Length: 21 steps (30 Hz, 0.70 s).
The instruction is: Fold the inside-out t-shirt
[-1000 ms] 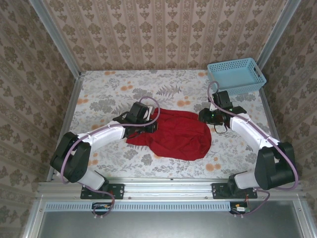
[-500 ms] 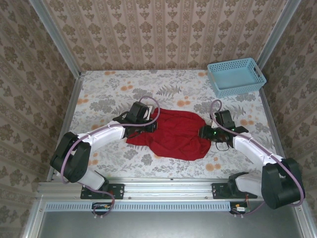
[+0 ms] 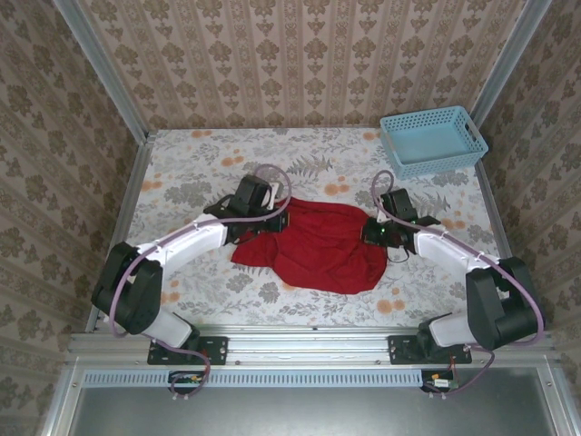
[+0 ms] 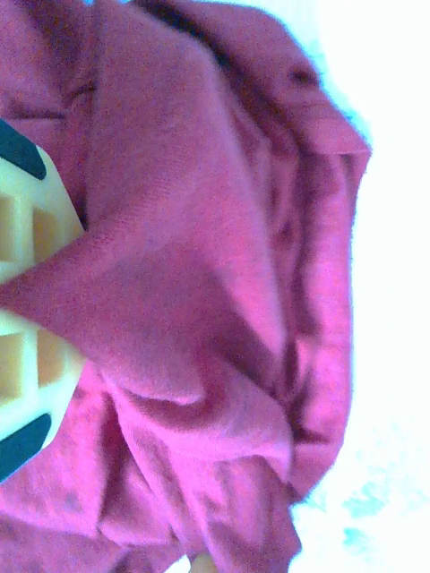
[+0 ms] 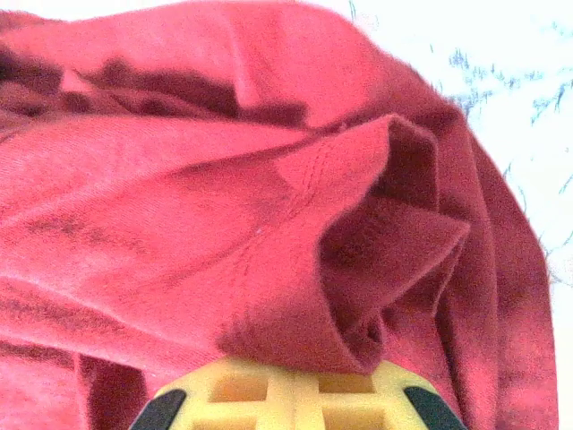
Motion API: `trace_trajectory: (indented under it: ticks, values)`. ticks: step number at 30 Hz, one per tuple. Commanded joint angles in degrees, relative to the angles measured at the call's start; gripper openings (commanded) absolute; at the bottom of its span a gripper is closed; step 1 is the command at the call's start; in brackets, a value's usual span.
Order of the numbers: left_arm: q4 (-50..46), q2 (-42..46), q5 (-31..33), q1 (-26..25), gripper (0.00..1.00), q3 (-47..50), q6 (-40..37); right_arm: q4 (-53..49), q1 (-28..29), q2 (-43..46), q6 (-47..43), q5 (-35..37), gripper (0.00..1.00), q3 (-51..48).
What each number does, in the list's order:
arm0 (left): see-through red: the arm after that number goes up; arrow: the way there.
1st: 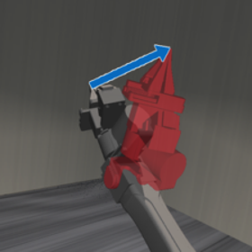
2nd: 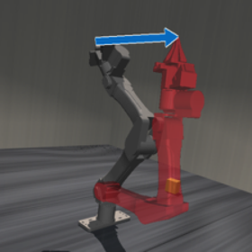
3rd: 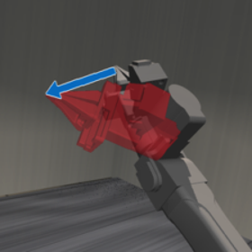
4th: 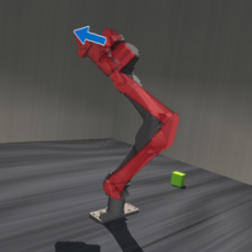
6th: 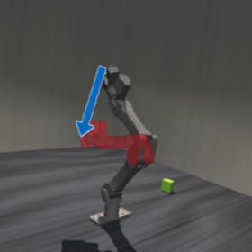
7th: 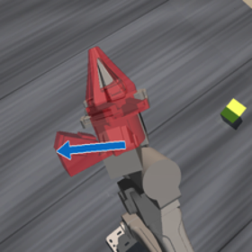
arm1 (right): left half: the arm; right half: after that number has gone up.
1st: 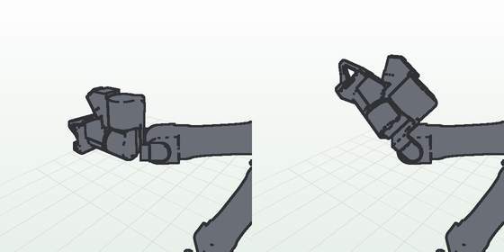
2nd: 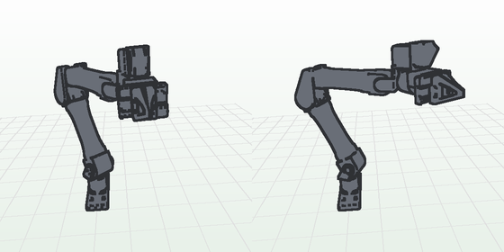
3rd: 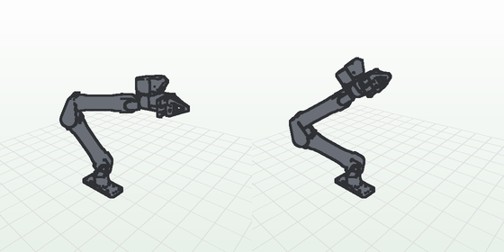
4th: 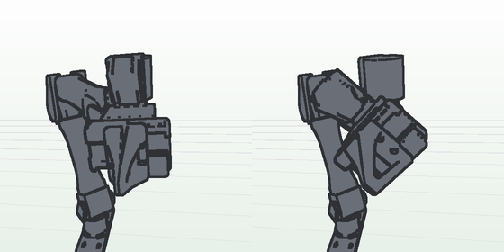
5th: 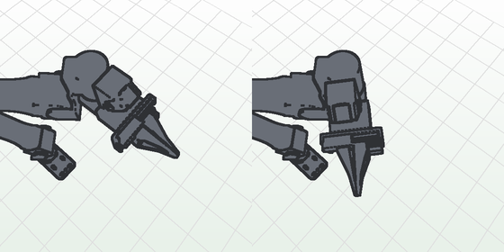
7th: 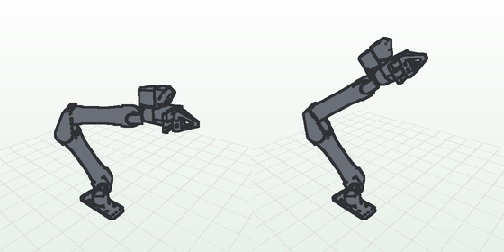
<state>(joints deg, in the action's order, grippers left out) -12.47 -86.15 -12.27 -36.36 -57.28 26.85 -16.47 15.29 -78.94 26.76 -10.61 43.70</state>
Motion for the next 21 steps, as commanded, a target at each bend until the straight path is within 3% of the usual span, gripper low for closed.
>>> trace_trajectory:
  ticks: [1,7,12,16,21]
  values:
    - [-8.47,4.31,0.87,2.07,0.0,-10.24,-5.39,-9.47,1.4,6.69,-2.59,2.46,0.0,9.37]
    - [-18.71,12.57,6.65,6.92,0.0,-27.56,-11.95,-17.81,5.89,18.97,-4.0,4.62,0.0,26.52]
    - [-12.32,20.45,4.4,6.57,0.0,-26.11,-11.3,-17.95,5.93,23.77,-1.91,8.11,0.0,27.35]
    - [-12.76,14.53,-1.51,4.75,0.0,-24.59,-9.41,-19.4,3.94,25.05,0.0,16.19,0.0,21.44]
    - [-12.05,2.47,-4.81,-4.36,0.03,-24.63,-9.3,-23.31,-4.03,26.62,0.79,22.22,0.0,14.58]
